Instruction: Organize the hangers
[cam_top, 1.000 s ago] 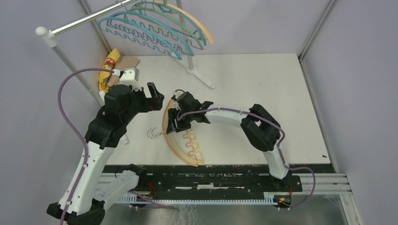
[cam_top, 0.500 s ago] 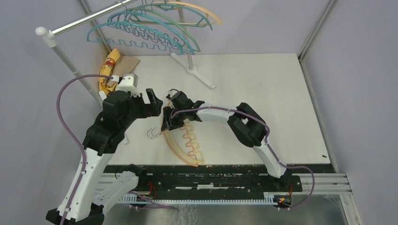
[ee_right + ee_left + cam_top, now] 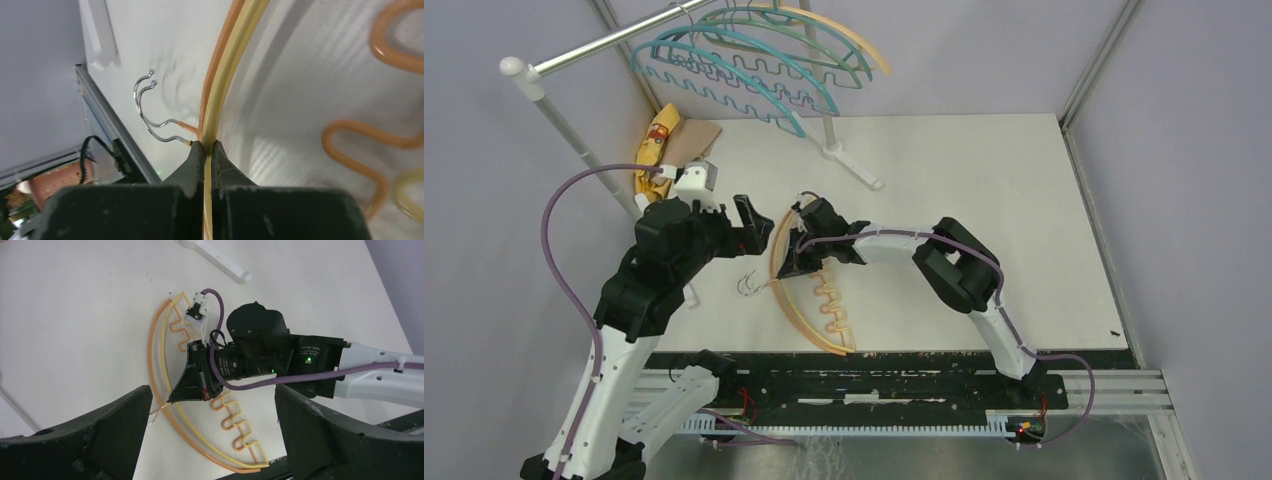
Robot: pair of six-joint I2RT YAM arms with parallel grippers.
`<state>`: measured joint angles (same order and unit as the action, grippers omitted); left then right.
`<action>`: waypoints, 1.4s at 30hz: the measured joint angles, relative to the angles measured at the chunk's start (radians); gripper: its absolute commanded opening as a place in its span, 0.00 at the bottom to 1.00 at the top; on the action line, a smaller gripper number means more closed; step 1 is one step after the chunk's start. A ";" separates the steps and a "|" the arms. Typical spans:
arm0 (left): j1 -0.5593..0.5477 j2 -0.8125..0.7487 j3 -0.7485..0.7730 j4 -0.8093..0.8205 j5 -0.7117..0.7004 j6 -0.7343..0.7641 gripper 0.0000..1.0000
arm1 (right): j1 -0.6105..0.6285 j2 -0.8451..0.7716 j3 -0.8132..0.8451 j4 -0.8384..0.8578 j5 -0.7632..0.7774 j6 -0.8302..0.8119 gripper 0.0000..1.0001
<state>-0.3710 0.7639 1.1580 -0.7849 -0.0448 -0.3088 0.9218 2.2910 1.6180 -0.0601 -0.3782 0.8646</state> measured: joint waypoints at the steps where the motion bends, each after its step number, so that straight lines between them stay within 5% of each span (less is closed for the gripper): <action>1: 0.000 -0.005 0.000 0.000 0.010 0.000 0.99 | -0.010 -0.026 -0.047 0.034 -0.008 0.021 0.01; 7: 0.000 -0.050 -0.011 0.008 0.108 0.000 0.99 | -0.145 -0.165 -0.249 0.287 -0.079 0.212 0.01; 22: -0.002 -0.060 -0.217 0.088 0.261 0.000 0.99 | -0.245 -0.173 -0.261 0.874 -0.091 0.679 0.01; 42: -0.002 -0.086 -0.254 0.116 0.160 0.001 0.99 | -0.318 -0.384 -0.385 0.844 -0.195 0.670 0.01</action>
<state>-0.3729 0.6781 0.9043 -0.6689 0.1150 -0.3080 0.6037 1.9072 1.2335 0.7841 -0.5732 1.5345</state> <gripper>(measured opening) 0.990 0.026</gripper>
